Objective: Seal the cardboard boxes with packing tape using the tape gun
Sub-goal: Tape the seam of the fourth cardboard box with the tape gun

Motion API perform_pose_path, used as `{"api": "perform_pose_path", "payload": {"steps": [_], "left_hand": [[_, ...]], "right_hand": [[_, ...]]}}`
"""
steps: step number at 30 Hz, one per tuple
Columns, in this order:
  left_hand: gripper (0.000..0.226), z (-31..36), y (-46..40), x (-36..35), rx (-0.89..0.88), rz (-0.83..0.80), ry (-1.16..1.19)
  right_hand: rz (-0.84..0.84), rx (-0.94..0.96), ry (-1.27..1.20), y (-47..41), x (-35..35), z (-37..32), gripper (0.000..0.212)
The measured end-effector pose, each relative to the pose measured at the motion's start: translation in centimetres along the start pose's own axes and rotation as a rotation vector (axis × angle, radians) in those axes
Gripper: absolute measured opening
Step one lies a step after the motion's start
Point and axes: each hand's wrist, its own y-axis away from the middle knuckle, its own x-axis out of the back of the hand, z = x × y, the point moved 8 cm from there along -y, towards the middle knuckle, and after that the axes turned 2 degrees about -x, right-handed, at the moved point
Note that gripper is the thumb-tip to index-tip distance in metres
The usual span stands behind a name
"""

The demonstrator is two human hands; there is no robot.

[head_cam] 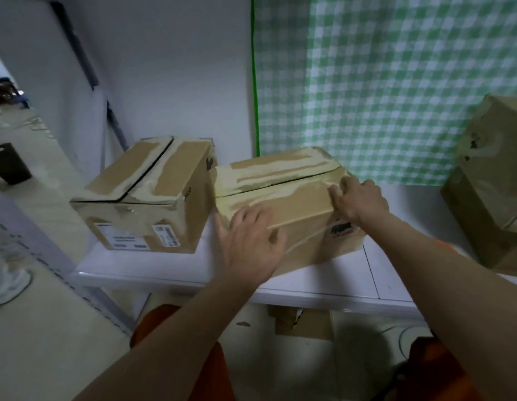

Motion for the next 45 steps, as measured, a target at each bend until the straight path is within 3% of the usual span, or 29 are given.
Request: {"api": "perform_pose_path", "payload": {"steps": [5, 7, 9, 13, 17, 20, 22, 25, 30, 32, 35, 38, 41, 45], "left_hand": [[0.052, -0.9, -1.2, -0.1, -0.039, 0.131, -0.051], [0.055, -1.6, -2.4, -0.8, -0.063, 0.022, -0.154], [0.056, -2.9, -4.0, -1.4, 0.018, -0.094, -0.244], [0.057, -3.7, -6.6, -2.5, 0.232, -0.3, -0.129], [0.057, 5.9, -6.0, -3.8, -0.114, -0.407, 0.043], [0.059, 11.5, -3.4, -3.6, -0.344, -0.318, 0.035], [0.073, 12.2, -2.6, -3.8, -0.392, -0.297, -0.065], [0.064, 11.8, -2.3, -4.1, -0.466, -0.316, -0.133], [0.059, 9.7, -1.7, -2.6, -0.698, -0.389, -0.123], [0.06, 8.0, -1.5, -1.9, -0.702, -0.372, -0.088], [0.068, 5.3, -1.8, -1.0, -0.476, -0.35, 0.026], [0.061, 5.1, -2.2, -0.6, -0.355, -0.333, 0.093], [0.087, 6.7, -2.7, -2.0, -0.377, -0.298, 0.037], [0.078, 8.4, -3.3, -3.7, -0.496, -0.189, -0.109]], "right_hand": [[0.117, 0.132, 0.242, 1.1, 2.1, 0.2, 0.034], [0.16, 0.166, 0.348, 2.3, 2.7, 0.3, 0.028], [0.194, 0.183, 0.407, 3.9, 3.2, 0.2, 0.023], [0.195, 0.237, 0.294, 7.1, 3.5, -1.0, 0.019], [0.144, 0.312, 0.03, 8.9, 3.0, -2.0, 0.032], [0.281, 0.223, -0.059, 7.6, 4.6, -0.5, 0.034], [0.304, 0.205, -0.054, 5.8, 4.8, 0.4, 0.029], [0.122, 0.271, -0.011, 3.5, 2.6, 0.5, 0.033], [0.055, 0.209, 0.212, 1.7, 1.3, 1.3, 0.062], [0.034, 0.127, 0.232, 1.9, 1.4, 1.9, 0.066], [-0.028, 0.072, 0.034, 3.1, 0.7, 2.2, 0.054], [0.105, 0.141, 0.1, 5.1, 1.0, 0.9, 0.043], [0.191, 0.233, 0.249, 6.7, 1.3, -0.7, 0.033], [0.195, 0.244, 0.283, 7.0, 1.0, -0.4, 0.012]]}}
